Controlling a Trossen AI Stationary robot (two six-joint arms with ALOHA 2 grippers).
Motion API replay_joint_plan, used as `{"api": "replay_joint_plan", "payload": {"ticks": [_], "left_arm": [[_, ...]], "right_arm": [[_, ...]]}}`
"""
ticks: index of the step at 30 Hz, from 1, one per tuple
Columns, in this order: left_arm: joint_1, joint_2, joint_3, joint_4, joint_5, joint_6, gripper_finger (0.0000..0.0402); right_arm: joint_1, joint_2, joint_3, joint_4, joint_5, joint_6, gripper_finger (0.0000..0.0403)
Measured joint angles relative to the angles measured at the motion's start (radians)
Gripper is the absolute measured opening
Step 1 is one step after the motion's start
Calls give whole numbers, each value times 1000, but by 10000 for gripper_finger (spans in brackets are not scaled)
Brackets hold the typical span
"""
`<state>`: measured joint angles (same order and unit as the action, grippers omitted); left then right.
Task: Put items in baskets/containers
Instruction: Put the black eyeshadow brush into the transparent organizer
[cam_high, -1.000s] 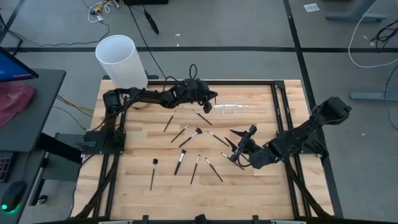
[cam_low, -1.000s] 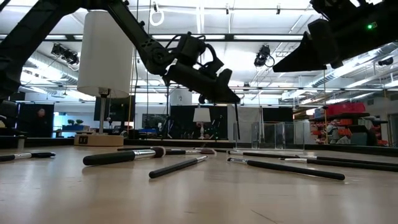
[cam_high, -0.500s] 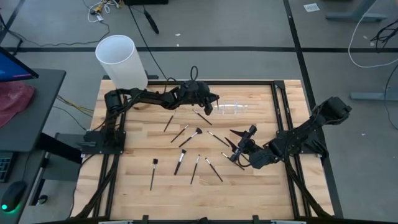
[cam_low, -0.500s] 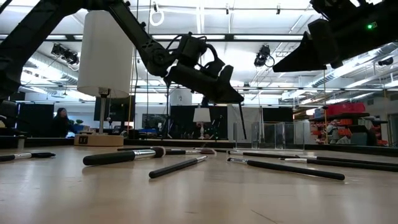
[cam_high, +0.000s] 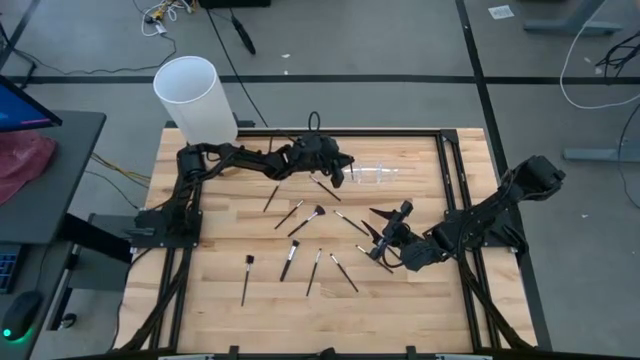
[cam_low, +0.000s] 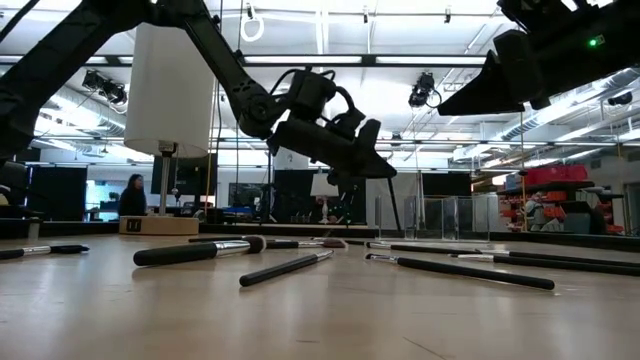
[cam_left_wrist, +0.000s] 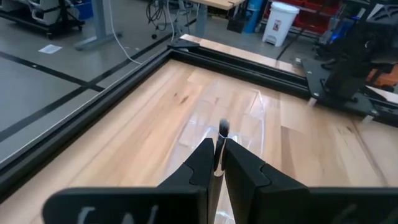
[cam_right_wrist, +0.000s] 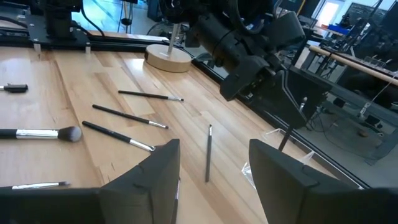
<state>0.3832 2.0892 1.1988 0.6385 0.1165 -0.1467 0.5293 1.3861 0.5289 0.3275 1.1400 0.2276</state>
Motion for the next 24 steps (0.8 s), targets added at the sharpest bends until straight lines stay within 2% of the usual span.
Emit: {"api": "replay_joint_plan", "payload": {"ticks": [7, 14, 18, 24], "left_arm": [[0, 0, 0, -15, -36, -1, 44], [2, 0, 0, -37, -36, 0, 101], [9, 0, 0, -38, 8, 1, 136], [24, -38, 0, -80, 38, 23, 157]], "right_arm": [[0, 0, 0, 0, 0, 0, 197], [0, 0, 0, 0, 0, 0, 197], [0, 0, 0, 0, 0, 0, 197], [0, 0, 0, 0, -7, -4, 197]]}}
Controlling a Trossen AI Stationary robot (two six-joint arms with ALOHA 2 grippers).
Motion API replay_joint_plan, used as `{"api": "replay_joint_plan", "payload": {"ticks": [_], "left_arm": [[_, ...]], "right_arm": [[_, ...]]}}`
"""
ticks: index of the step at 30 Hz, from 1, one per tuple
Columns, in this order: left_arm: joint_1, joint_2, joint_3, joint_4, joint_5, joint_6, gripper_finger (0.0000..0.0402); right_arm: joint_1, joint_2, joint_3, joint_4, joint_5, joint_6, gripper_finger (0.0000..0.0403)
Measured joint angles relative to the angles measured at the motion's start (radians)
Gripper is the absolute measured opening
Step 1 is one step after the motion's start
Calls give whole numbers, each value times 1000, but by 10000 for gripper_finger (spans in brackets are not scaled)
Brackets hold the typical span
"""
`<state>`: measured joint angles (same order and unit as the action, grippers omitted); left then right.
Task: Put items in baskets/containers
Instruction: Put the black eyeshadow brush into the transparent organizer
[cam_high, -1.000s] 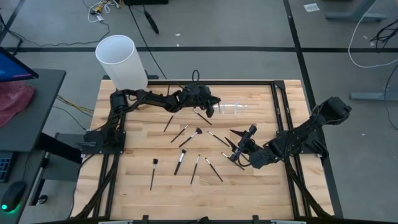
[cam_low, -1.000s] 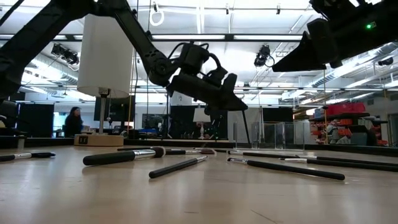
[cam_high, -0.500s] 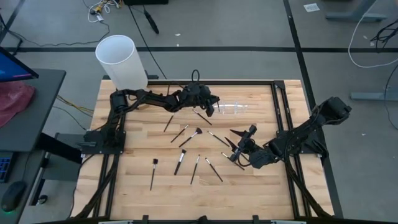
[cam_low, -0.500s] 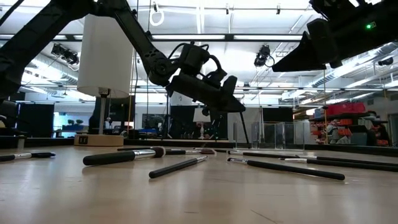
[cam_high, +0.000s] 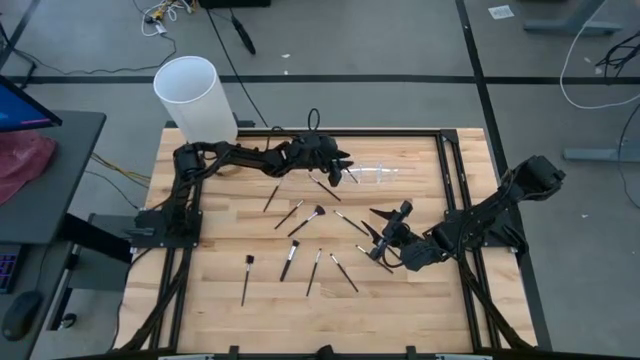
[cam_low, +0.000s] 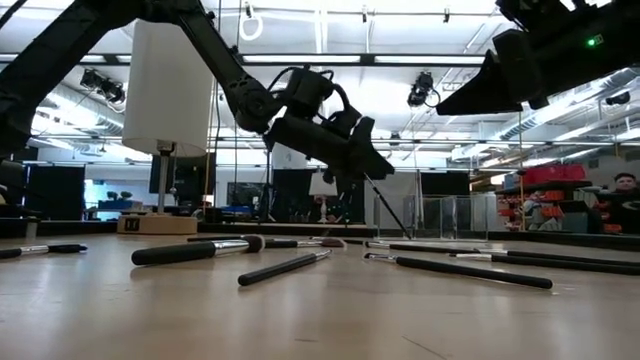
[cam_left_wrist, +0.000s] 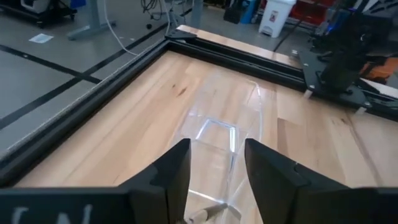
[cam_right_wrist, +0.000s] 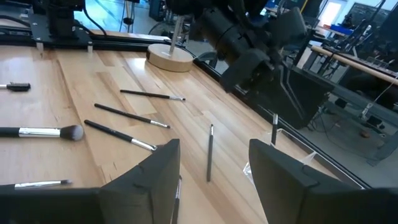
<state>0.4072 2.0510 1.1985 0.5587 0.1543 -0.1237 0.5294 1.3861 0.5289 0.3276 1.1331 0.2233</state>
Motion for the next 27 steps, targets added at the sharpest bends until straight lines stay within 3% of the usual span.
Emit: {"api": "replay_joint_plan", "payload": {"ticks": [7, 12, 17, 22, 27], "left_arm": [[5, -141, 0, -199, -54, 118, 153], [-21, -280, 0, -440, -65, 196, 141], [-93, -389, -23, -666, -109, 248, 125], [-188, -478, -162, -669, -118, 246, 109], [-268, -567, -361, -549, -169, 184, 96]], "right_arm": [[1, -12, 0, 1, 0, -4, 197], [15, -54, 0, 2, -1, -4, 197], [29, -87, 1, -1, -125, 21, 197], [15, -67, 1, -59, -270, 144, 197], [-13, -17, 1, -120, -316, 266, 197]]}}
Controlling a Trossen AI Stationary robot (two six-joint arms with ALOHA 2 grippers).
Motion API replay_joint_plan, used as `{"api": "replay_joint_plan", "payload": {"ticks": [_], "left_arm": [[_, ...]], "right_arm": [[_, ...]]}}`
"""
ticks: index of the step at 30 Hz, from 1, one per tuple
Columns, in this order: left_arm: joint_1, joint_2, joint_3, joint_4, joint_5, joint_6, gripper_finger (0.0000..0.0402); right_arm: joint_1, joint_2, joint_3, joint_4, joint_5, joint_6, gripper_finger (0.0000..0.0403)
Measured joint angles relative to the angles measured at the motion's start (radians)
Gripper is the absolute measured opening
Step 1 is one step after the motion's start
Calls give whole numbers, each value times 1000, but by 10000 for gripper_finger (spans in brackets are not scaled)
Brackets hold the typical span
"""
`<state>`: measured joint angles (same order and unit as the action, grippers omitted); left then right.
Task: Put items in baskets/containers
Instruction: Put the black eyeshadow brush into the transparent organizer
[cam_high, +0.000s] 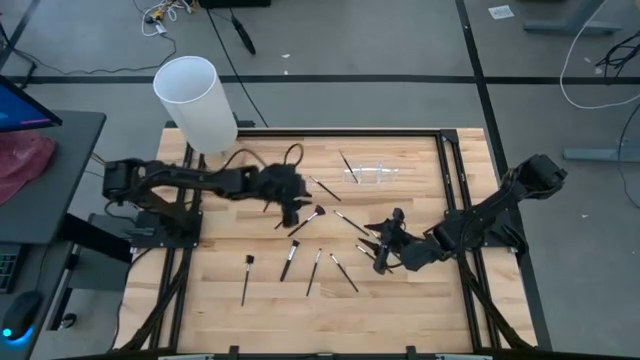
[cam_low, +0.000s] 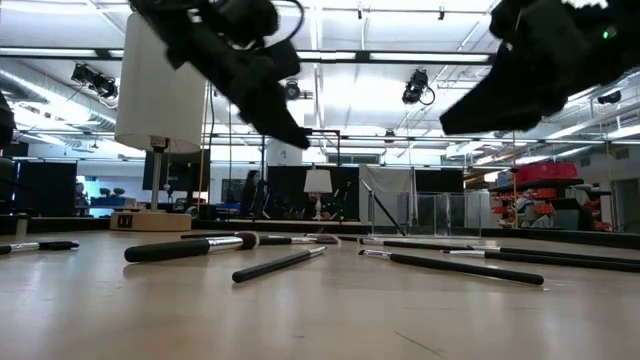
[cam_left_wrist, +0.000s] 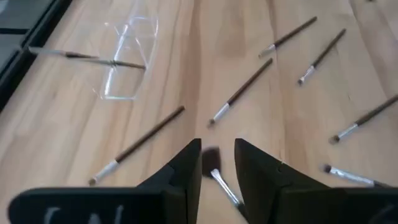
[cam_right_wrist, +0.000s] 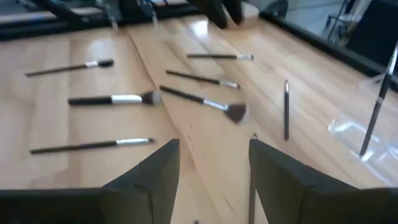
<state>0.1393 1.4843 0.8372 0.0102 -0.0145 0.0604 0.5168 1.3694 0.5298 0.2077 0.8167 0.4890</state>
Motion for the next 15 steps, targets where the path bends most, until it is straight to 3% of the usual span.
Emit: {"api": "replay_joint_plan", "payload": {"ticks": [10, 15], "left_arm": [[-102, -31, -324, 568, -53, -110, 87], [-132, -18, -354, 642, -53, -120, 87]], "right_arm": [[-213, 236, 0, 203, -219, -71, 197], [-323, 334, 0, 269, -316, -108, 197]]}}
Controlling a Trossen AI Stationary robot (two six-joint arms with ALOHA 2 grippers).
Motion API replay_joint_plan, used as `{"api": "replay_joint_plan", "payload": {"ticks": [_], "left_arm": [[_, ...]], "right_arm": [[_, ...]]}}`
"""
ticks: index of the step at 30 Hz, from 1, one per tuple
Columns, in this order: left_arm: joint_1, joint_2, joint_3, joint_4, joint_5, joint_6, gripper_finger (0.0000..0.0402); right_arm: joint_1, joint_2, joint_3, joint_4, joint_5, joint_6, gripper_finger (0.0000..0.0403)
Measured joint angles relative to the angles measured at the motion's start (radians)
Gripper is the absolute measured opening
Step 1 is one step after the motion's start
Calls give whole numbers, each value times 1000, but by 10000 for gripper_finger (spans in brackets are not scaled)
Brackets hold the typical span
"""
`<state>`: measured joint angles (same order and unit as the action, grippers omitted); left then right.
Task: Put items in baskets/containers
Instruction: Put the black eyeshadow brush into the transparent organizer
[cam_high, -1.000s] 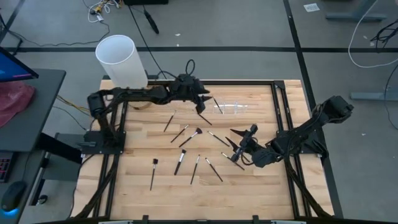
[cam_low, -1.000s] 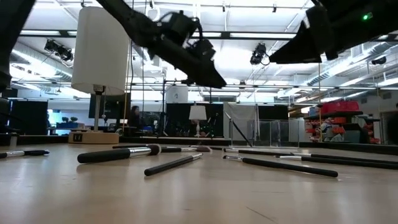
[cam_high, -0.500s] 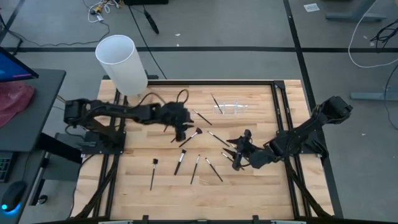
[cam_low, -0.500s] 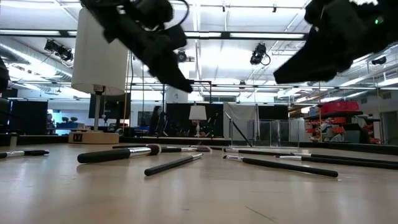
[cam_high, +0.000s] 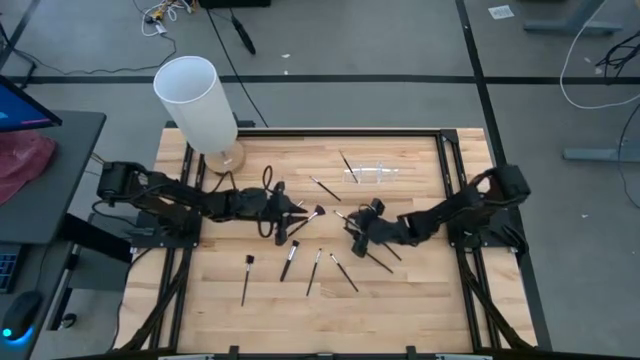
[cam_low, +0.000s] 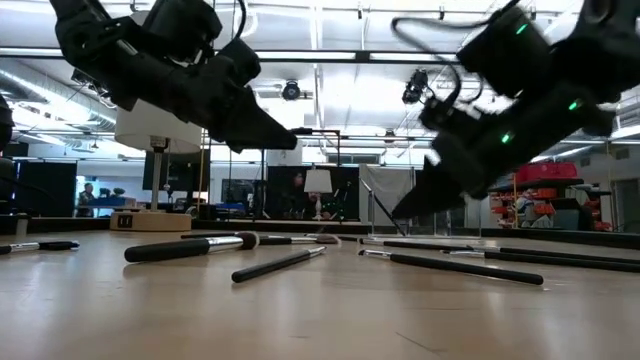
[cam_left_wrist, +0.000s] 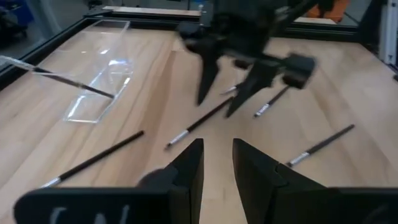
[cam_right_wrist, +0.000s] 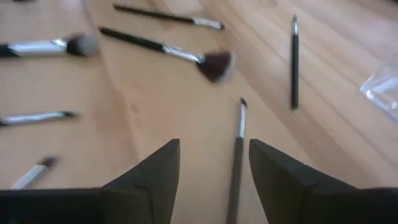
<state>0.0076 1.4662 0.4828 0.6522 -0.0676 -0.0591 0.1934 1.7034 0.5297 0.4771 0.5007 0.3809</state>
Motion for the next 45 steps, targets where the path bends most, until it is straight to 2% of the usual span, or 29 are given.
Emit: {"api": "replay_joint_plan", "payload": {"ticks": [2, 6, 15, 21, 28, 34, 38, 45], "left_arm": [[-2, 0, 0, 8, -4, 8, 87], [-1, 0, 1, 53, -18, 18, 87], [-6, 0, 1, 80, -19, 13, 87], [-23, 0, 1, 84, -18, 17, 87], [-24, 0, 1, 84, -18, 18, 87], [-24, 0, 1, 84, -18, 19, 87], [-24, 0, 1, 84, -18, 19, 87], [-24, 0, 1, 84, -18, 19, 87]], "right_arm": [[-34, 36, 0, 41, -44, -19, 197], [-73, 95, 0, 87, -65, -67, 192], [-101, 175, 2, 179, -72, -76, 140], [-139, 217, 1, 189, -129, -84, 90], [-166, 227, -59, 304, -191, -76, 12], [-168, 227, -70, 324, -203, -105, 10], [-168, 233, -85, 408, -206, -168, 7], [-168, 184, -90, 434, -152, -208, 7]]}}
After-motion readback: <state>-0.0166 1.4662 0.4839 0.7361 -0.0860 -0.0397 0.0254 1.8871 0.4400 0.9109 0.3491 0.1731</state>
